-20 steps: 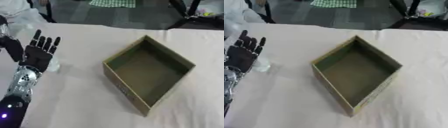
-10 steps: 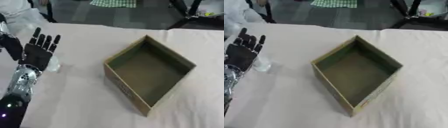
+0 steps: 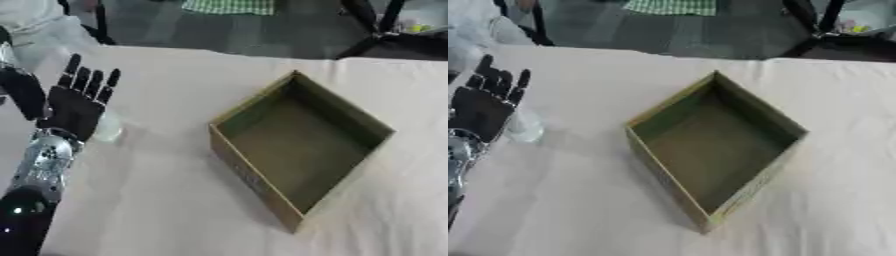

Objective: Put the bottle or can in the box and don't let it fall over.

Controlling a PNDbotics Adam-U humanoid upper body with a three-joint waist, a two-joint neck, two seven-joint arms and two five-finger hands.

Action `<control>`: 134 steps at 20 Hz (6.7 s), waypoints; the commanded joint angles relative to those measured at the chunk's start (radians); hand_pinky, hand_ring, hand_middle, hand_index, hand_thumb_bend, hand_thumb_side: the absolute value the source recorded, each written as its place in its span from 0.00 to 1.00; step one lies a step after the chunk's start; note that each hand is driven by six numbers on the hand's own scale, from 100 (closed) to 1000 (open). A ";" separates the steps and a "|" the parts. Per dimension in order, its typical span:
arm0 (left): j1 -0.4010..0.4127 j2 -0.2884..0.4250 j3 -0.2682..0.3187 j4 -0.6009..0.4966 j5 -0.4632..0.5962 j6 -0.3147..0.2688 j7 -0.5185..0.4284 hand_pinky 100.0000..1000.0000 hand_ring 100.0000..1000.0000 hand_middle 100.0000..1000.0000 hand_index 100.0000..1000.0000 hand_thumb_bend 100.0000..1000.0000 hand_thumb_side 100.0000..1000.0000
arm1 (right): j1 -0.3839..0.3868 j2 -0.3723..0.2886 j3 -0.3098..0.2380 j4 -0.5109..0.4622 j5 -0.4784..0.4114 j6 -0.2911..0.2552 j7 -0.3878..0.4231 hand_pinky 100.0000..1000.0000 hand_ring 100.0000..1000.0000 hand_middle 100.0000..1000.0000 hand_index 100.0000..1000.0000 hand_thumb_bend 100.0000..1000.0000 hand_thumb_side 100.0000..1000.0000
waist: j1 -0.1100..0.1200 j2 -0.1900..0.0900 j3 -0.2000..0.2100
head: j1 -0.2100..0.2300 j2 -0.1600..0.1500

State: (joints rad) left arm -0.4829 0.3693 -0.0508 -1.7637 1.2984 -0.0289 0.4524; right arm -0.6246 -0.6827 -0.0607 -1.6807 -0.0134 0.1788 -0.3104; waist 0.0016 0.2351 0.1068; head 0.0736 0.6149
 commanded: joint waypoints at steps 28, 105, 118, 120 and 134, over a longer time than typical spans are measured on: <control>-0.066 0.033 0.007 0.015 0.022 0.005 0.004 0.61 0.30 0.19 1.00 0.69 0.69 | -0.018 -0.030 -0.004 -0.007 0.000 -0.006 0.008 0.79 0.71 0.70 0.86 0.00 0.67 | 0.008 -0.009 -0.006 | 0.012 -0.016; -0.147 0.069 0.036 0.100 0.036 -0.030 0.006 0.61 0.30 0.18 1.00 0.69 0.69 | -0.030 -0.029 0.005 0.001 0.005 -0.005 0.018 0.79 0.71 0.70 0.87 0.00 0.68 | 0.007 0.009 -0.014 | 0.023 -0.021; -0.147 0.067 0.039 0.107 0.039 -0.035 0.008 0.61 0.30 0.18 1.00 0.68 0.69 | -0.029 -0.029 0.005 0.000 0.006 -0.005 0.018 0.79 0.71 0.70 0.87 0.00 0.68 | 0.007 0.011 -0.016 | 0.026 -0.024; -0.148 0.069 0.039 0.101 0.038 -0.036 0.006 0.61 0.30 0.18 1.00 0.68 0.69 | -0.029 -0.028 0.005 0.001 0.006 -0.005 0.018 0.79 0.71 0.70 0.87 0.00 0.68 | 0.008 0.010 -0.016 | 0.027 -0.024; -0.161 0.083 0.040 0.078 0.028 -0.035 0.013 0.62 0.30 0.18 1.00 0.67 0.69 | -0.021 -0.030 0.004 0.001 0.007 -0.004 0.018 0.79 0.71 0.70 0.87 0.00 0.69 | 0.015 0.003 -0.014 | 0.026 -0.023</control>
State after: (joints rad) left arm -0.6245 0.4207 -0.0214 -1.6639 1.3338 -0.0636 0.4640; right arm -0.6336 -0.6827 -0.0485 -1.6738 -0.0126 0.1752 -0.2931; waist 0.0165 0.2604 0.0924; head 0.0993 0.6037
